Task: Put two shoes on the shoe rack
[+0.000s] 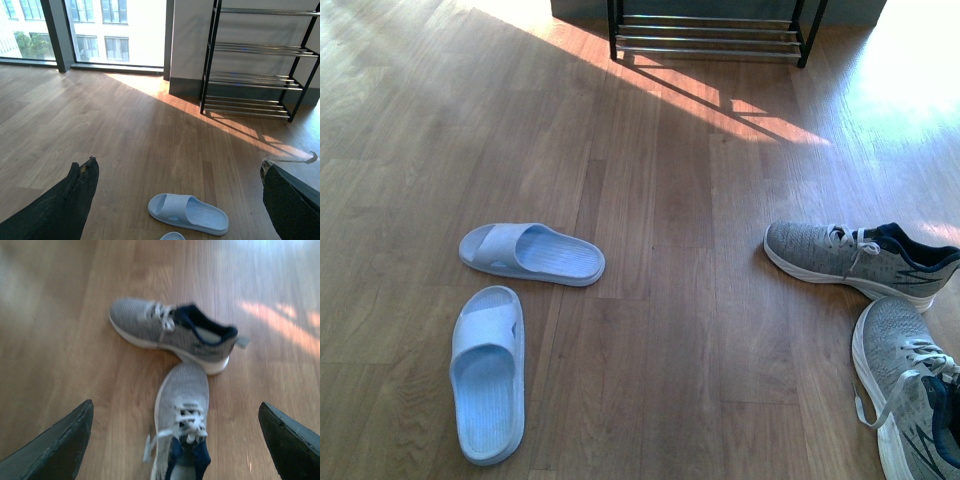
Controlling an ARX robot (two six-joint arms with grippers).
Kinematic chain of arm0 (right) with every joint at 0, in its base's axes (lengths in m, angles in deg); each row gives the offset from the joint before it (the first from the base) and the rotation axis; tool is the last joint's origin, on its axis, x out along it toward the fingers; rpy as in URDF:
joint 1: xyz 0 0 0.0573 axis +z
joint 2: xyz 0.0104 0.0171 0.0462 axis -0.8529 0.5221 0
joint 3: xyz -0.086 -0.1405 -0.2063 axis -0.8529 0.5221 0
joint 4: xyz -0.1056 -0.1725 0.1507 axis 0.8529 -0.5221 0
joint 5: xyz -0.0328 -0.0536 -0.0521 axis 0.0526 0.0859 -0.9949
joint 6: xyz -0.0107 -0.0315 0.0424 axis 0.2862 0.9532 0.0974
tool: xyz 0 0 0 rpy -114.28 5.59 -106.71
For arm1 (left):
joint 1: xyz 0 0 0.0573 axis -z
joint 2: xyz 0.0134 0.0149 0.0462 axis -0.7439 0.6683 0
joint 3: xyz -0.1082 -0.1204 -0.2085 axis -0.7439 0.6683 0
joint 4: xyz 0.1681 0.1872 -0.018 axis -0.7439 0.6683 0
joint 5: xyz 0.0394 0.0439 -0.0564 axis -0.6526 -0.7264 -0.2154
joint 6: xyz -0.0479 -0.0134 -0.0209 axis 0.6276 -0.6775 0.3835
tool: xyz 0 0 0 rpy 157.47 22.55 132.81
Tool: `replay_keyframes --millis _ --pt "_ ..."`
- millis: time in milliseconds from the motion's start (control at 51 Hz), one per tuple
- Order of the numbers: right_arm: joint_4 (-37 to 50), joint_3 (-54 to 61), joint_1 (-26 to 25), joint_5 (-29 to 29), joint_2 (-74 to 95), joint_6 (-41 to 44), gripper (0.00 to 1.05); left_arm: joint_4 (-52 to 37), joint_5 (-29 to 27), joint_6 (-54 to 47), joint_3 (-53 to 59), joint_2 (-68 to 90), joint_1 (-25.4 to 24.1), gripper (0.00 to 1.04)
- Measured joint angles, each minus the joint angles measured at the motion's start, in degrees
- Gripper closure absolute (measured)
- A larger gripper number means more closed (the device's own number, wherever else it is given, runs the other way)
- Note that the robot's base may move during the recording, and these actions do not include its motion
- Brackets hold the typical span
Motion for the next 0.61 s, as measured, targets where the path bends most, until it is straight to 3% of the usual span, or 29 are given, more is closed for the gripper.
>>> replay_keyframes --millis 196,608 --pt "2.86 -10.19 -5.44 -4.17 33.46 8.76 0.09 0.0 0.0 -0.02 0.0 0.0 0.0 0.09" --pt "-0.92 -22.73 -11.17 -6.99 52.35 14.34 0.09 0.0 0.0 0.0 0.0 0.0 0.0 0.09"
